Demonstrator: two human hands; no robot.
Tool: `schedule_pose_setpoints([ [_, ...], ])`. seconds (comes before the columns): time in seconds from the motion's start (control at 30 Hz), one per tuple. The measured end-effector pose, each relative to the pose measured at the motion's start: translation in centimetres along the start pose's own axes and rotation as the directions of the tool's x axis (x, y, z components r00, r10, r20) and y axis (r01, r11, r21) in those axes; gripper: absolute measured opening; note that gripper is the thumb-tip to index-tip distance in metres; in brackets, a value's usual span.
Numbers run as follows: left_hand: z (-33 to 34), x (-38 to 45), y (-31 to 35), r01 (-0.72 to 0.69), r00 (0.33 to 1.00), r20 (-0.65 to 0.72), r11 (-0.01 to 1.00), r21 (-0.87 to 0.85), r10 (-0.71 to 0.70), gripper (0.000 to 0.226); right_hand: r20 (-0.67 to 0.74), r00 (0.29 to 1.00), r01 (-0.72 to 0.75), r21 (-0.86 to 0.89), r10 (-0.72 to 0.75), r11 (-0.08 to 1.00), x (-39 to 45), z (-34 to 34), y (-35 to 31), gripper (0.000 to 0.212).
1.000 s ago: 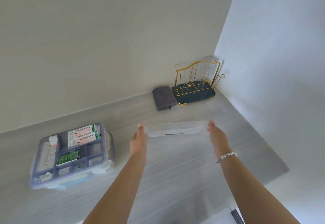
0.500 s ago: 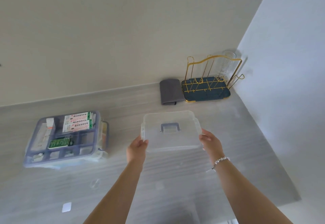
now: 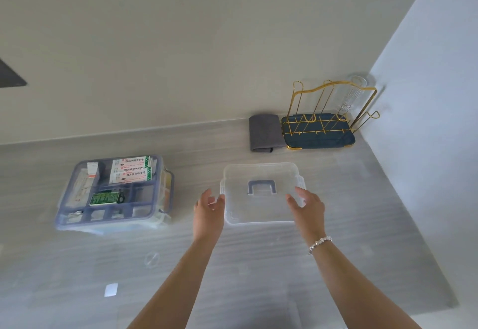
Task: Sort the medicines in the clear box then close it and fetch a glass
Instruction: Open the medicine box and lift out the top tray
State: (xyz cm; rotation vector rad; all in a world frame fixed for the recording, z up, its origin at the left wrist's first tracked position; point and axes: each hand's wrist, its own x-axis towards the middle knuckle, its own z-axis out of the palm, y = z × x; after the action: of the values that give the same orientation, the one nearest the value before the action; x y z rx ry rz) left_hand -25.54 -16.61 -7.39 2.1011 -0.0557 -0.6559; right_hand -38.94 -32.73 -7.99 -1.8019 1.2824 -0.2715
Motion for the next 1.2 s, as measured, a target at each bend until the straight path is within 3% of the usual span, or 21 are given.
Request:
schedule_pose_setpoints([
  [0.2, -6.8, -1.6, 0.5, -0.271, 0.961, -0.041, 0.961, 0.054, 0.273, 0.025, 0.129, 0.977, 0.150, 0.161, -0.171, 0.976, -3.9, 4.6, -6.1, 0.024],
  [0.33, -12.1, -1.8, -0.9, -0.333, 0.930, -0.121, 0.936, 0.115, 0.346, 0.025, 0.181, 0.952, 0.212, 0.199, -0.248, 0.957, -7.1, 8.7, -9.5, 0.013],
  [0.47, -17.7, -0.6, -3.1, -0.346, 0.906, -0.174, 0.911, 0.223, 0.387, 0.026, 0.206, 0.936, 0.253, 0.169, -0.285, 0.953, -10.0, 13.4, -12.2, 0.021],
  [0.67, -24.1, 2.8, -6.2, -0.274, 0.913, -0.209, 0.905, 0.325, 0.352, 0.028, 0.215, 0.941, 0.253, 0.062, -0.260, 0.966, -12.8, 19.6, -15.0, 0.046],
  [0.8, -26.3, 5.2, -7.4, -0.229, 0.944, -0.141, 0.901, 0.369, 0.298, 0.042, 0.183, 0.962, 0.207, -0.004, -0.203, 0.978, -13.4, 21.8, -15.7, 0.057],
  [0.97, -27.8, 6.6, -8.5, -0.135, 0.989, -0.029, 0.973, 0.186, 0.143, 0.061, 0.181, 0.971, 0.162, -0.018, -0.156, 0.987, -13.2, 22.7, -16.4, 0.056],
  [1.2, -28.9, 6.7, -9.1, -0.035, 0.997, -0.065, 0.995, 0.093, 0.041, 0.065, 0.031, 0.992, 0.123, -0.052, -0.122, 0.991, -14.5, 23.0, -16.6, 0.048],
])
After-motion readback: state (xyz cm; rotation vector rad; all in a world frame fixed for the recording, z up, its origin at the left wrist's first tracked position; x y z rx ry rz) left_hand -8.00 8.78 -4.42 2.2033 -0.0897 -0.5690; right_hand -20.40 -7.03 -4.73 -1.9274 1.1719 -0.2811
